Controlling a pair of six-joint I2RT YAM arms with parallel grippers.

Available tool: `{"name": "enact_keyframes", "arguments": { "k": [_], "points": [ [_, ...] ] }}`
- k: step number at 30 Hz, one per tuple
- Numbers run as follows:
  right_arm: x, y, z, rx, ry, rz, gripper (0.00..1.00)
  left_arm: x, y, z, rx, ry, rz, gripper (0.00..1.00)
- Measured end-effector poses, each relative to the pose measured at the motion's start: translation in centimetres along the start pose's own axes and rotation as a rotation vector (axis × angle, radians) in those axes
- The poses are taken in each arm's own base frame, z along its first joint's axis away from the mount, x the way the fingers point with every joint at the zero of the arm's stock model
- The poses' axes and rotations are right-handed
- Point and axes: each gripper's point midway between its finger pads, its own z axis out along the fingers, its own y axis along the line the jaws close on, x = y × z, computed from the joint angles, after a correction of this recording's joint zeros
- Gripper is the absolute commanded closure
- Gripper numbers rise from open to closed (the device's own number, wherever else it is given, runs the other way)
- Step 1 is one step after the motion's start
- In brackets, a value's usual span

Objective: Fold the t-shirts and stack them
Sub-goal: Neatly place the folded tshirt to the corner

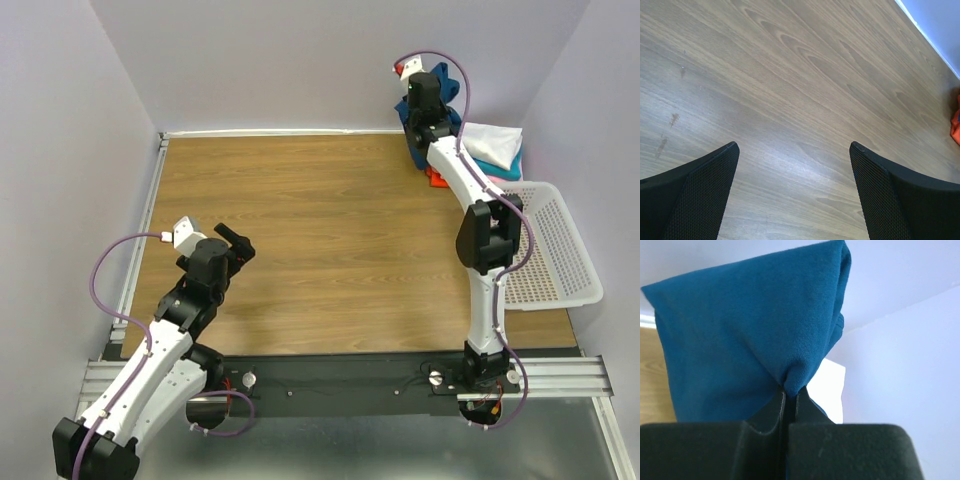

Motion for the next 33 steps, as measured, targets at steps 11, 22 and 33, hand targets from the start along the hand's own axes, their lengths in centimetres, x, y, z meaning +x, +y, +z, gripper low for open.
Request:
{"name": "enact_keyframes", "arguments": {
  "k": [11, 22, 33],
  "points": [
    [-3.0, -2.8, 0.5, -0.009, -0.098, 0.054, 0.99, 0.0, 0.0, 0.1, -0.009, 0.003, 0.000, 0.02],
    [1.4, -6.6, 4.2, 0.036, -0.033, 0.089, 0.99, 0.5, 0.2, 0.9, -0.046, 0.022, 0.019, 0.02],
    [8.8, -8.0, 8.7, 0.063, 0.088, 0.114, 0.99, 0.6, 0.1, 1.7, -0.080, 0.032, 0.036, 0.02]
  ]
}}
